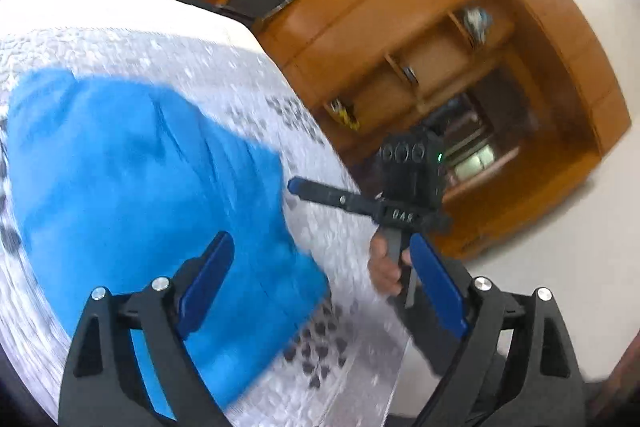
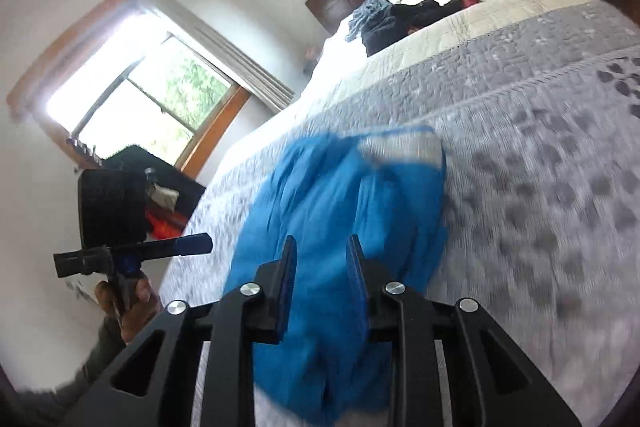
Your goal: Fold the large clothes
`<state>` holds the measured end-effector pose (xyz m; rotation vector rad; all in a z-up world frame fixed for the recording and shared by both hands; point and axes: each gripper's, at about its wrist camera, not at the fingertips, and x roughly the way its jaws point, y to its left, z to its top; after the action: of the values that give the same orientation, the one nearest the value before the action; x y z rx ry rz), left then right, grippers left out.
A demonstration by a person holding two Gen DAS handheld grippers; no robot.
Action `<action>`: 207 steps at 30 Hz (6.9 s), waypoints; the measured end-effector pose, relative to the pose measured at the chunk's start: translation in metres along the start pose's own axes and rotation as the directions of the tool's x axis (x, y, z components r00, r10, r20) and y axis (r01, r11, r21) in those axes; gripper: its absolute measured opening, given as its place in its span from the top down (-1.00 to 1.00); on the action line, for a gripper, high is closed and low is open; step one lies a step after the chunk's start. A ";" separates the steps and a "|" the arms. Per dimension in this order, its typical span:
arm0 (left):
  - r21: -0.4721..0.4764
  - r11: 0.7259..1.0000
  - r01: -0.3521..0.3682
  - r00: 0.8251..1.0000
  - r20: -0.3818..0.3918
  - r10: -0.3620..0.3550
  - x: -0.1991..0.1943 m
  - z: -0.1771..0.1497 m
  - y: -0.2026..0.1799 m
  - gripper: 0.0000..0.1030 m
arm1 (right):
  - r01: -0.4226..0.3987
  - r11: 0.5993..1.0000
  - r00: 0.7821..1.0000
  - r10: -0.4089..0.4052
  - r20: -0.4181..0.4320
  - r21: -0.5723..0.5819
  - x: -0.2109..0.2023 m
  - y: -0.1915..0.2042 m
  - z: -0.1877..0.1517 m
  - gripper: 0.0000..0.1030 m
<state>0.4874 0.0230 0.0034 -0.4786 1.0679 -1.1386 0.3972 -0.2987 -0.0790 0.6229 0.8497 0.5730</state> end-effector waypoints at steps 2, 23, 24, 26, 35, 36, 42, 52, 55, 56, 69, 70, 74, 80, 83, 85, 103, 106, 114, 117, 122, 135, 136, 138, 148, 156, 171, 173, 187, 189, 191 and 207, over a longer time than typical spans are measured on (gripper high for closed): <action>-0.079 0.997 0.014 1.000 -0.011 -0.015 0.006 0.016 0.025 -0.72 | 0.002 0.999 1.000 -0.001 -0.019 0.040 0.019 -0.015 0.017 0.50; -0.062 0.992 -0.113 0.989 -0.106 0.106 0.015 -0.014 0.037 -0.61 | -0.044 0.999 0.997 0.046 -0.064 0.020 0.013 -0.009 -0.011 0.89; -0.059 0.987 -0.147 0.984 -0.112 0.140 0.019 -0.015 0.043 -0.60 | 0.047 0.999 0.994 -0.047 -0.101 -0.006 0.026 -0.012 -0.019 0.97; -0.095 0.986 -0.137 0.986 -0.105 0.127 0.020 -0.018 0.051 -0.58 | 0.124 0.992 0.984 -0.123 -0.128 -0.002 0.039 -0.021 -0.027 1.00; 0.019 1.000 -0.020 0.994 -0.105 0.022 -0.011 -0.076 -0.001 -0.77 | -0.027 0.998 0.999 0.025 -0.030 -0.061 -0.014 0.031 -0.050 0.78; 0.028 0.998 -0.053 0.992 -0.116 0.056 -0.006 -0.083 0.000 -0.77 | 0.002 0.998 0.998 -0.005 -0.055 -0.062 -0.002 0.025 -0.054 0.79; -0.006 0.998 -0.065 0.992 -0.110 0.064 0.009 -0.087 0.013 -0.77 | 0.109 0.992 0.985 -0.117 -0.125 -0.065 0.038 -0.001 -0.065 1.00; -0.097 0.992 -0.085 0.996 -0.002 0.085 -0.061 -0.119 0.033 -0.93 | 0.031 0.996 0.999 -0.028 -0.034 0.079 -0.019 -0.019 -0.042 -0.93; -0.186 0.979 -0.078 0.997 -0.006 0.079 -0.066 -0.131 0.061 -0.93 | -0.051 0.975 0.996 0.066 -0.065 0.215 -0.014 -0.050 -0.024 -0.94; -0.216 0.974 -0.074 0.997 -0.001 0.075 -0.069 -0.135 0.072 -0.93 | -0.081 0.959 0.991 0.107 -0.084 0.271 -0.008 -0.062 -0.018 -0.94; -0.424 0.904 0.057 0.998 0.037 -0.046 -0.061 -0.141 0.123 -0.93 | -0.130 0.914 0.947 0.229 -0.225 0.384 0.082 -0.109 0.029 -0.94; -0.426 0.903 0.058 0.998 0.033 -0.049 -0.058 -0.139 0.122 -0.93 | -0.131 0.914 0.945 0.231 -0.229 0.383 0.086 -0.109 0.030 -0.94; -0.436 0.898 0.061 0.998 0.023 -0.057 -0.049 -0.132 0.123 -0.93 | -0.143 0.917 0.939 0.244 -0.241 0.373 0.102 -0.108 0.033 -0.94; -0.417 0.909 0.021 0.998 -0.039 -0.041 -0.025 -0.121 0.113 -0.94 | -0.169 0.911 0.931 0.273 -0.244 0.375 0.114 -0.110 0.042 -0.94; -0.406 0.914 -0.005 0.998 -0.055 -0.019 -0.017 -0.121 0.110 -0.94 | -0.179 0.915 0.924 0.282 -0.258 0.360 0.120 -0.104 0.044 -0.94; -0.392 0.919 -0.034 0.998 -0.070 0.007 -0.013 -0.123 0.108 -0.94 | -0.185 0.917 0.921 0.288 -0.264 0.354 0.121 -0.100 0.044 -0.94; -0.375 0.922 -0.091 0.993 -0.105 0.055 -0.007 -0.114 0.090 -0.62 | -0.240 0.925 0.938 0.299 -0.175 0.295 0.114 -0.064 0.040 0.01; -0.368 0.925 -0.092 0.993 -0.106 0.056 -0.011 -0.113 0.084 -0.60 | -0.247 0.923 0.938 0.304 -0.166 0.295 0.114 -0.050 0.039 0.03; -0.336 0.935 -0.113 0.991 -0.103 0.083 -0.059 -0.137 0.067 -0.59 | -0.282 0.919 0.929 0.333 -0.161 0.274 0.122 0.004 0.014 0.04; -0.330 0.936 -0.124 0.991 -0.088 0.100 -0.093 -0.161 0.060 -0.59 | -0.300 0.917 0.918 0.353 -0.182 0.264 0.138 0.033 -0.003 0.04; -0.339 0.931 -0.134 0.991 -0.051 0.124 -0.144 -0.200 0.056 -0.59 | -0.337 0.911 0.885 0.392 -0.250 0.236 0.168 0.088 -0.036 0.04; -0.377 0.919 -0.114 0.990 0.032 0.136 -0.164 -0.243 0.081 -0.79 | -0.255 0.918 0.893 0.344 -0.290 0.304 0.207 0.096 -0.075 -0.41; -0.361 0.916 -0.175 0.978 0.047 0.205 -0.176 -0.242 0.074 -0.79 | -0.242 0.923 0.913 0.320 -0.251 0.298 0.192 0.098 -0.069 -0.41; -0.319 0.896 -0.308 0.923 0.126 0.363 -0.203 -0.241 0.054 -0.83 | -0.213 0.944 0.949 0.261 -0.174 0.254 0.163 0.107 -0.059 -0.40; -0.094 0.996 0.006 0.989 0.145 0.008 -0.174 -0.241 -0.012 -0.83 | 0.108 0.993 0.975 -0.114 -0.192 -0.043 0.133 0.150 -0.080 0.78; -0.126 0.992 0.030 0.992 0.124 -0.014 -0.175 -0.251 0.012 -0.83 | 0.110 0.992 0.974 -0.094 -0.207 0.065 0.150 0.106 -0.105 0.77; -0.290 0.957 0.009 0.991 0.133 0.031 -0.175 -0.147 0.080 -0.86 | 0.183 0.942 0.955 -0.238 -0.177 -0.282 0.135 0.193 -0.167 0.65; -0.287 0.958 -0.011 0.988 0.145 0.055 -0.182 -0.148 0.067 -0.86 | 0.177 0.943 0.960 -0.229 -0.162 -0.280 0.123 0.202 -0.165 0.63; -0.160 0.973 -0.165 0.966 0.174 0.193 -0.198 -0.231 0.006 -0.89 | 0.234 0.920 0.950 -0.284 -0.125 -0.314 0.111 0.207 -0.204 0.76; -0.139 0.967 -0.212 0.954 0.183 0.236 -0.204 -0.236 -0.006 -0.90 | 0.235 0.920 0.955 -0.279 -0.103 -0.312 0.097 0.213 -0.207 0.73; -0.110 0.945 -0.307 0.924 0.202 0.324 -0.214 -0.252 -0.024 -0.93 | 0.241 0.922 0.958 -0.276 -0.079 -0.303 0.081 0.217 -0.214 0.58; -0.140 0.701 -0.700 0.621 0.365 0.693 -0.224 -0.392 -0.128 -0.94 | 0.691 0.618 0.715 -0.663 0.223 -0.376 0.030 0.274 -0.331 -0.92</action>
<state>0.0769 0.2498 0.0225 -0.2143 0.7654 -0.3172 0.0853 -0.0024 -0.0709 -0.1275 0.7891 0.0233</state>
